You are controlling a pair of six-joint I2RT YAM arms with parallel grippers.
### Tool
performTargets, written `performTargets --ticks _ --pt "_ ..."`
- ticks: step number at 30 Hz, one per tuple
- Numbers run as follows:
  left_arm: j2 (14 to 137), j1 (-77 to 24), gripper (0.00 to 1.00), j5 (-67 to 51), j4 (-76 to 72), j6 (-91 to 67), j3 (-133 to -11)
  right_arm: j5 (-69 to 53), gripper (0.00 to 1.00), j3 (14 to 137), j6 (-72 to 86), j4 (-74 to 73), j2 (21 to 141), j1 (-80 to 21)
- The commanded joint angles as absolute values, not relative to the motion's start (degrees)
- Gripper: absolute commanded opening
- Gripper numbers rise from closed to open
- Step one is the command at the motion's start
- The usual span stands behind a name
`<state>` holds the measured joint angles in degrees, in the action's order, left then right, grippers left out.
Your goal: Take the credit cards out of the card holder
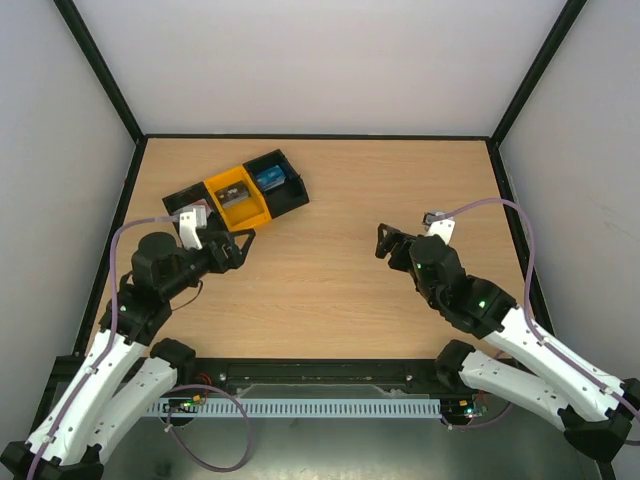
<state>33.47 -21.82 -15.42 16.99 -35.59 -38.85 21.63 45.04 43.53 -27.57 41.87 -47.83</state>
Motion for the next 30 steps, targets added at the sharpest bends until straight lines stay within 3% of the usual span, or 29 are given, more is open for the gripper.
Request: performTargets --ticks 1,9,21,30 --pt "32.44 -21.53 1.0 -14.83 14.18 -36.47 -36.78 23.25 0.98 44.38 46.28 -28.66 40.61 -47.56" --pt "36.81 -21.54 1.0 -13.7 17.11 -36.74 -38.49 30.08 0.98 41.67 65.25 -32.76 42.15 -47.55" --pt "38.7 -21.58 1.0 -12.24 16.81 -36.5 -34.71 40.07 0.98 38.61 73.46 -36.35 50.71 -46.5" --pt "37.45 -21.54 1.0 -12.68 16.44 -34.57 -34.89 33.38 0.98 32.3 75.74 -35.84 56.86 -32.06"
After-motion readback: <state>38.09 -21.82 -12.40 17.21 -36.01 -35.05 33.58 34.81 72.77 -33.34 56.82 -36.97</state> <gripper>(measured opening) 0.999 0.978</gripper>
